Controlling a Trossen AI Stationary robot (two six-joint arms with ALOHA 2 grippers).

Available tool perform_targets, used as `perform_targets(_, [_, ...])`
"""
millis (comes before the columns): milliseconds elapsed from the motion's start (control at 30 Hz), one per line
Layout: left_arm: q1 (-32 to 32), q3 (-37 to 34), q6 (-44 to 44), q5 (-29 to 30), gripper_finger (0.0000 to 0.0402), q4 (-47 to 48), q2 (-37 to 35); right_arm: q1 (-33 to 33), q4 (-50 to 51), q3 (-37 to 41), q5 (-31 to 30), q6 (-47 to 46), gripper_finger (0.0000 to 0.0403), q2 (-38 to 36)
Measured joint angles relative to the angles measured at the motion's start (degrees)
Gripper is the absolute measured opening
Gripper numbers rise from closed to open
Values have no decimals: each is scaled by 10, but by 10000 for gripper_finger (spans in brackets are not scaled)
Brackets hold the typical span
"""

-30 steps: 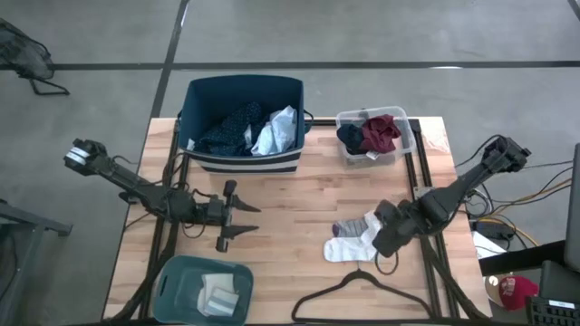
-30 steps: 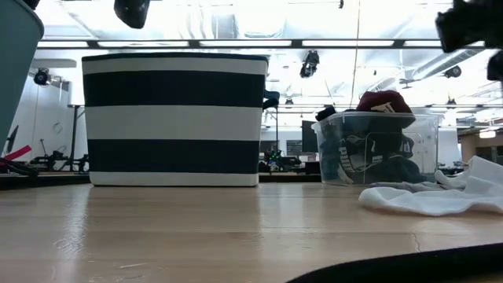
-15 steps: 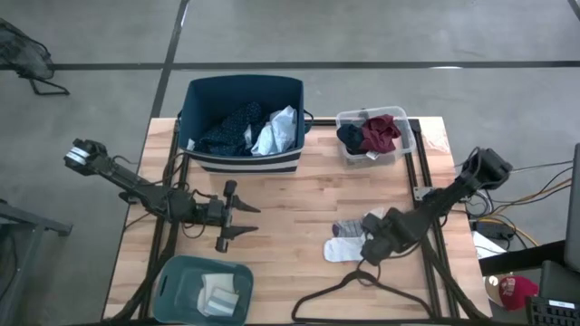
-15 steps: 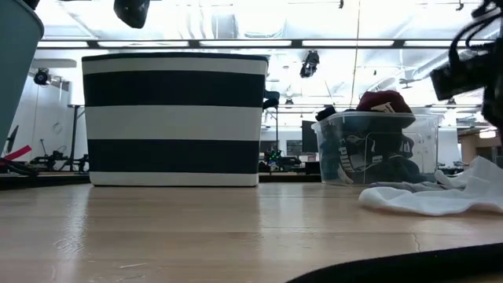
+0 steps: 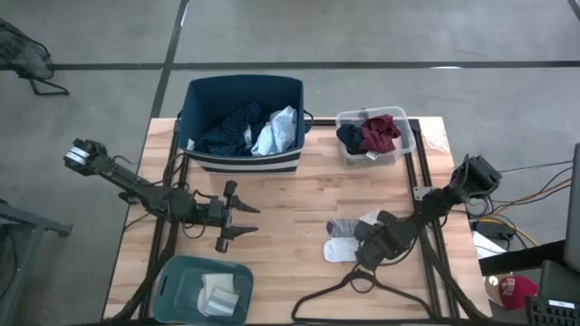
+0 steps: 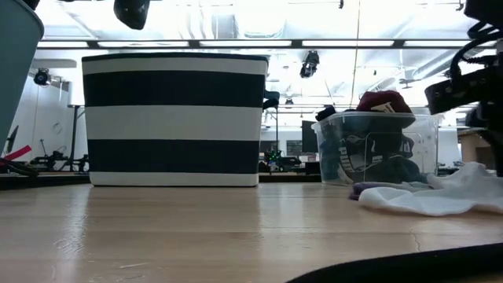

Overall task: Pick & Place Cloths
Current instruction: Put the white sock into the blue bin

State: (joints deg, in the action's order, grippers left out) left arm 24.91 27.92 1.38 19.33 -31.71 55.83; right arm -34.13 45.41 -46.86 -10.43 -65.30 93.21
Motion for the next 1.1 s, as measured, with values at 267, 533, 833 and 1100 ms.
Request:
perform_targets(267, [0, 0, 0, 0, 216, 4, 0, 0, -9, -70, -84, 64, 20, -18])
perform_targets(533, [0, 0, 0, 0, 216, 9, 0, 2, -6, -164, -187, 151, 15, -18])
perform_targets(833, [0, 0, 1, 0, 216, 9, 0, 6, 23, -215, -268, 196, 20, -19])
perform_targets(1100, [0, -1, 1, 0, 216, 10, 0, 18, 20, -196, -238, 168, 19, -19])
